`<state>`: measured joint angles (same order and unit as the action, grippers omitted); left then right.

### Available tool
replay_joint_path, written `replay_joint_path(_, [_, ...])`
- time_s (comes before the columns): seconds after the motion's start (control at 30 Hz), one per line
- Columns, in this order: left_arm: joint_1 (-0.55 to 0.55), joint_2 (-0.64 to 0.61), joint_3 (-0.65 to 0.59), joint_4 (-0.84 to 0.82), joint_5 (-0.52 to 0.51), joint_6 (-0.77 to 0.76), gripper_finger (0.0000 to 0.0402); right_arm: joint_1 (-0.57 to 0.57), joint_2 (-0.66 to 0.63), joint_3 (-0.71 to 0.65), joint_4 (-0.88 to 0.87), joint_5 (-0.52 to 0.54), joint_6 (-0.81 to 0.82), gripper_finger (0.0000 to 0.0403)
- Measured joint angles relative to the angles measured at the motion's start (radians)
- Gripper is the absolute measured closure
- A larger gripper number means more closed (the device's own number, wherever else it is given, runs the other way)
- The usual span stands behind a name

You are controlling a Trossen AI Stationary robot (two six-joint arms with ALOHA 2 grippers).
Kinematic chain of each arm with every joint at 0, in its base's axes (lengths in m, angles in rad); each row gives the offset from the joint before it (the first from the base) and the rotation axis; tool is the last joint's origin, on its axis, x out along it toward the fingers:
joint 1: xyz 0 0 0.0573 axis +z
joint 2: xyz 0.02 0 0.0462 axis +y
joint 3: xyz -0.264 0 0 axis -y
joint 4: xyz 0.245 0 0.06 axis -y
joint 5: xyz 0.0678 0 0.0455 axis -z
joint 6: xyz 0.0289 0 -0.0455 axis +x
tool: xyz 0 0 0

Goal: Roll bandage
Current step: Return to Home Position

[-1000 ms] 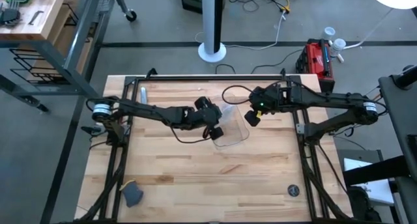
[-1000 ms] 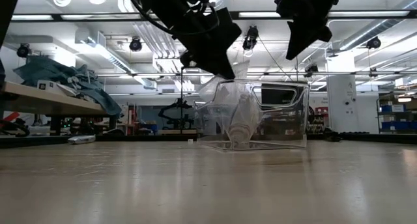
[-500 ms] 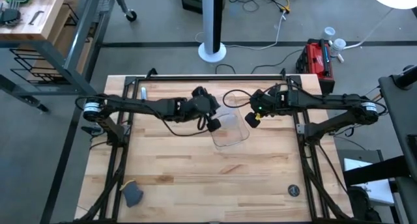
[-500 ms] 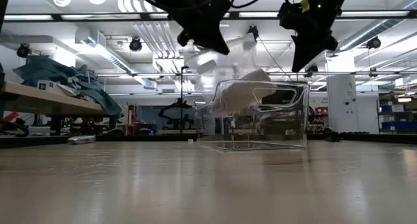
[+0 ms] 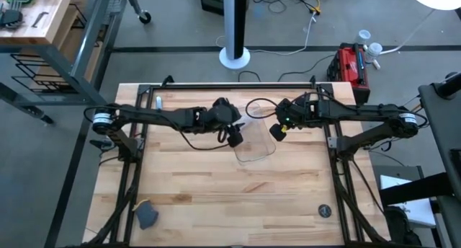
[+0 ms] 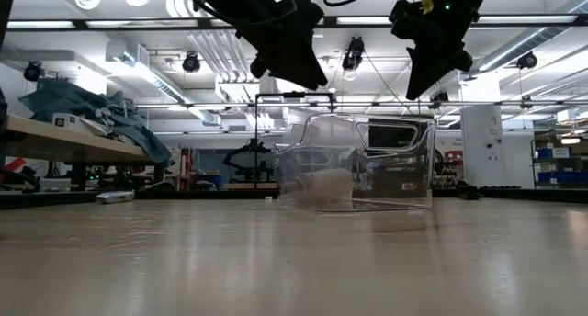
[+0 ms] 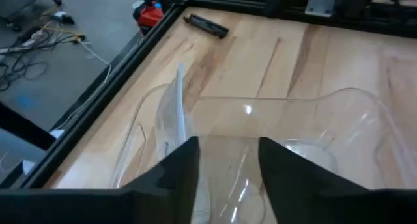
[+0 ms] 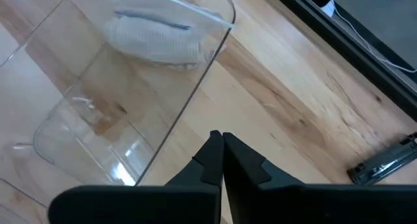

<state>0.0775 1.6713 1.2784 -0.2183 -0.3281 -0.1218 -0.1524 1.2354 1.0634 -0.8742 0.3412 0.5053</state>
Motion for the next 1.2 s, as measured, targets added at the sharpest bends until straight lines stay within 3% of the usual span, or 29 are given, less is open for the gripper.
replay_joint_path(0.23, [-0.055,-0.134,0.000,-0.124,0.102,-0.047,0.0202,0.077,-0.024,0.000,0.006,0.000,-0.108,0.0401])
replay_joint_path(0.47, [-0.169,-0.388,-0.067,-0.236,0.109,-0.090,0.0210,0.255,-0.098,-0.053,0.164,0.000,-0.174,0.0401])
replay_joint_path(0.63, [-0.301,-0.568,-0.162,-0.279,0.132,-0.035,0.0227,0.390,-0.118,-0.086,0.325,-0.005,-0.232,0.0401])
replay_joint_path(0.83, [-0.408,-0.818,-0.394,-0.043,0.129,0.004,0.0243,0.562,-0.145,-0.122,0.583,-0.012,-0.330,0.0401])
replay_joint_path(0.97, [-0.415,-0.995,-0.562,0.090,0.128,0.017,0.0251,0.597,-0.234,-0.127,0.641,-0.017,-0.387,0.0401])
replay_joint_path(1.2, [-0.359,-1.169,-0.767,0.377,0.199,0.137,0.0261,0.502,-0.414,-0.174,0.768,-0.269,-0.521,0.0401])
